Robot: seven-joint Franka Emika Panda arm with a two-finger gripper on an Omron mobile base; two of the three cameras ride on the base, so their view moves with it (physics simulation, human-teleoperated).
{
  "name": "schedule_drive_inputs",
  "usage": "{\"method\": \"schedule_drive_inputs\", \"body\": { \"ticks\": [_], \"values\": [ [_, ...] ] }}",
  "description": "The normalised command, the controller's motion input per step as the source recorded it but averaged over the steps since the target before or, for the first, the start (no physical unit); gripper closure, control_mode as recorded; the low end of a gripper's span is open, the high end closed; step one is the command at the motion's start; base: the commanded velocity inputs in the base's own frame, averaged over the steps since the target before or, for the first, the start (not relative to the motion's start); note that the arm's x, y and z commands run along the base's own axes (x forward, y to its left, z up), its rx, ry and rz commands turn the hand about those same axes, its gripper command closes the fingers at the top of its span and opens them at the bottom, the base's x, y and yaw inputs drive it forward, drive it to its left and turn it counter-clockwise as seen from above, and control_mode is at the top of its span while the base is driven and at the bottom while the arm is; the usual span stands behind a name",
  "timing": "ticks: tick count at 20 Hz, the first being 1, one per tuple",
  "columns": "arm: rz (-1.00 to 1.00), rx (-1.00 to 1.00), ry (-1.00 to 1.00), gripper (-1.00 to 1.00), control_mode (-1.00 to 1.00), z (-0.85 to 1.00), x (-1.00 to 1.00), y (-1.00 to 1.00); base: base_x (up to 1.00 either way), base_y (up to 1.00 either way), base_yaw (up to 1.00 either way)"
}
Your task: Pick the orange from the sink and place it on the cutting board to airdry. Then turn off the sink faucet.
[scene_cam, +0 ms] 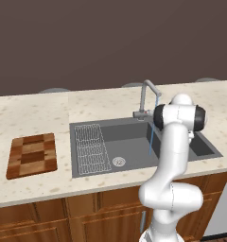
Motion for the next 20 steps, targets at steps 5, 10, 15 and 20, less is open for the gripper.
{"method": "schedule_drive_inputs", "body": {
  "ticks": [5,10,15,20],
  "values": [
    [-0.02,-0.01,0.0,1.0,-1.0,0.35,-0.21,0.0,0.0,0.0,0.0],
    [-0.02,0.0,0.0,1.0,-1.0,0.42,-0.19,0.0,0.0,0.0,0.0],
    [-0.01,-0.01,0.0,1.0,-1.0,0.45,-0.23,0.0,0.0,0.0,0.0],
    [0.0,-0.01,0.0,1.0,-1.0,0.45,-0.27,0.0,0.0,0.0,0.0]
  ]
}}
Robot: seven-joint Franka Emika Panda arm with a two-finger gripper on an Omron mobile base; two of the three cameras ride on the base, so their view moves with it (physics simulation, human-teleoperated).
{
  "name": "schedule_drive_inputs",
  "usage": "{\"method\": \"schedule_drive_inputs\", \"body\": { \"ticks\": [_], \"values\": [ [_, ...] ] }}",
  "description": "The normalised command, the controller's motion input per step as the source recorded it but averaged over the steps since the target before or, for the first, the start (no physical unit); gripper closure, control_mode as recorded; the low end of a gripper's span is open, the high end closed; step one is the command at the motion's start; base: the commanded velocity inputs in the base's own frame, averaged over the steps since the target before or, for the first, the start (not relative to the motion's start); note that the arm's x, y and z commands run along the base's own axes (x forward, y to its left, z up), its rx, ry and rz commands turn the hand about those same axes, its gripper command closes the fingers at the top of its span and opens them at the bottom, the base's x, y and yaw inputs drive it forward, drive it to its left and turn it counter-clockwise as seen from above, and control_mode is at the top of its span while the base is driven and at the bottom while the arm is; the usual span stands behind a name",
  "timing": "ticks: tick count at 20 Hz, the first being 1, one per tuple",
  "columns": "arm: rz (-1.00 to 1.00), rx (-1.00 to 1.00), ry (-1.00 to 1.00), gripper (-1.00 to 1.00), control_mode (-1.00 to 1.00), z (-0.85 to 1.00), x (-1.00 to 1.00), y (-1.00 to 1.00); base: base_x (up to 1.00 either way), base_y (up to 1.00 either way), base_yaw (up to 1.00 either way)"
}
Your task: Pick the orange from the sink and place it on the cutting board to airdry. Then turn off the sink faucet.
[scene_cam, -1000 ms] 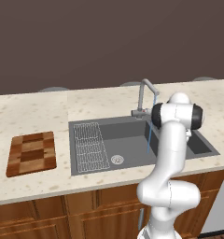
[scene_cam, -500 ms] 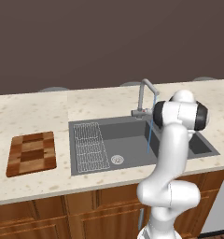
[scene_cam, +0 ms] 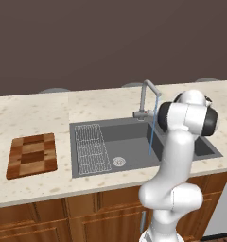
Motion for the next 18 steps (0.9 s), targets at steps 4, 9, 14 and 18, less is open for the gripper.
{"method": "schedule_drive_inputs", "body": {
  "ticks": [4,9,14,18],
  "values": [
    [0.0,-0.03,0.0,1.0,-1.0,0.43,-0.32,0.07,0.0,0.0,0.0],
    [0.0,-0.05,-0.02,1.0,-1.0,0.4,-0.33,0.14,0.0,0.0,0.0],
    [0.01,-0.06,-0.01,1.0,-1.0,0.39,-0.3,0.21,0.0,0.0,0.0],
    [0.02,-0.05,-0.02,1.0,-1.0,0.41,-0.32,0.2,0.0,0.0,0.0]
  ]
}}
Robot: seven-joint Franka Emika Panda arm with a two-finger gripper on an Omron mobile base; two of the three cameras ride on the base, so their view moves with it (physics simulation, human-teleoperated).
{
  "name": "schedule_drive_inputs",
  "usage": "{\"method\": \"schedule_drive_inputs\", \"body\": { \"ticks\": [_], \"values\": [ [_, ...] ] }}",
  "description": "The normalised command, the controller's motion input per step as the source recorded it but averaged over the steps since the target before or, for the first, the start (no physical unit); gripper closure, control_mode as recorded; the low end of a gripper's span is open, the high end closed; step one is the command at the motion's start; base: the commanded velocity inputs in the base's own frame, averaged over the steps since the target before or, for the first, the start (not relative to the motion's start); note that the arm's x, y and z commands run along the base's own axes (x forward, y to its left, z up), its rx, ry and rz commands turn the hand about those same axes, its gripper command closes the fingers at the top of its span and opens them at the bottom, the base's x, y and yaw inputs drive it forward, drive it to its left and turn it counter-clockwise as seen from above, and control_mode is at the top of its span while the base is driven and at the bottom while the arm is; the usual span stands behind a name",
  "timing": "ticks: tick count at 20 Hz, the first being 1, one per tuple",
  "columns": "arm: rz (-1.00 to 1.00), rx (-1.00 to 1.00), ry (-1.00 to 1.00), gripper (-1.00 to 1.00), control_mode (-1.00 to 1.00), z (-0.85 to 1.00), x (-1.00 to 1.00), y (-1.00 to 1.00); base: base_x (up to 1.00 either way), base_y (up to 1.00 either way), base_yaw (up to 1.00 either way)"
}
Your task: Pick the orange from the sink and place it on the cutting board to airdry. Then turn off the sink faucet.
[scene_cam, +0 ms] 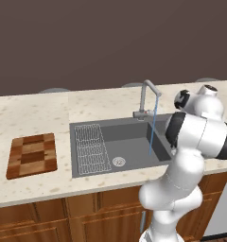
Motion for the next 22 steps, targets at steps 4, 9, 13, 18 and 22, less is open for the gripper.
{"method": "schedule_drive_inputs", "body": {
  "ticks": [4,9,13,18,22],
  "values": [
    [0.02,-0.05,-0.01,1.0,-1.0,0.41,-0.34,0.18,0.0,0.0,0.0],
    [0.03,-0.04,0.0,1.0,-1.0,0.39,-0.35,0.18,0.0,0.0,0.0],
    [0.04,-0.05,0.0,1.0,-1.0,0.36,-0.35,0.21,0.0,0.0,0.0],
    [0.04,-0.06,0.0,1.0,-1.0,0.31,-0.35,0.23,0.0,0.0,0.0],
    [0.05,-0.06,0.0,1.0,-1.0,0.29,-0.35,0.24,0.0,0.0,0.0]
  ]
}}
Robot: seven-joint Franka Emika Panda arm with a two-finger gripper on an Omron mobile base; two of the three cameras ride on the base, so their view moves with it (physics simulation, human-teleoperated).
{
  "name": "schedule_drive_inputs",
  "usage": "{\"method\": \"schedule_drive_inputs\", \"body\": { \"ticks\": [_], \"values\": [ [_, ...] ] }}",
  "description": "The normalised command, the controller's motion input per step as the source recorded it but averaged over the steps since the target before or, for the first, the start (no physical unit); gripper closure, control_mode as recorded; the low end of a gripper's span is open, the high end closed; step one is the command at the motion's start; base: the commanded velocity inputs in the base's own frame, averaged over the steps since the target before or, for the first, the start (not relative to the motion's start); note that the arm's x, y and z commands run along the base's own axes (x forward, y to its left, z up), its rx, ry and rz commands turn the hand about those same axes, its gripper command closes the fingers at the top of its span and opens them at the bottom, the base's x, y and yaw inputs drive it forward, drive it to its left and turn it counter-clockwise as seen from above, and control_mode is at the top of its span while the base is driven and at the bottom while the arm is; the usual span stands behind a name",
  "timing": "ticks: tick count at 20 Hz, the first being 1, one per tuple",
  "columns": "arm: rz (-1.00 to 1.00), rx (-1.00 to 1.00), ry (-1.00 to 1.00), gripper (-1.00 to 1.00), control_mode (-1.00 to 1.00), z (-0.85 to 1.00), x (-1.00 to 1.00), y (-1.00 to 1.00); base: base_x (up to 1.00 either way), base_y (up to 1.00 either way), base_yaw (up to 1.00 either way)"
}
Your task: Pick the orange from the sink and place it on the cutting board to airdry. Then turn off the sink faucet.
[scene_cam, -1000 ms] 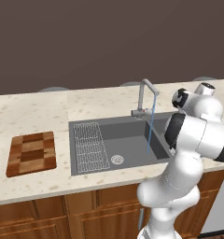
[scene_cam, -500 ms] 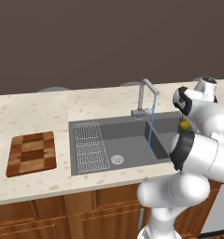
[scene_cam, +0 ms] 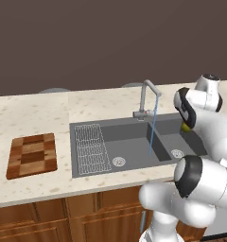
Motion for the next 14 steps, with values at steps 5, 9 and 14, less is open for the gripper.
{"method": "schedule_drive_inputs", "body": {
  "ticks": [5,9,14],
  "values": [
    [0.08,-0.06,0.0,1.0,-1.0,0.25,-0.34,0.26,0.0,0.0,0.0],
    [0.14,-0.06,0.04,1.0,-1.0,0.15,-0.24,0.31,0.0,0.0,0.0],
    [0.19,-0.03,0.04,1.0,-1.0,0.03,-0.13,0.31,0.0,0.0,0.0]
  ]
}}
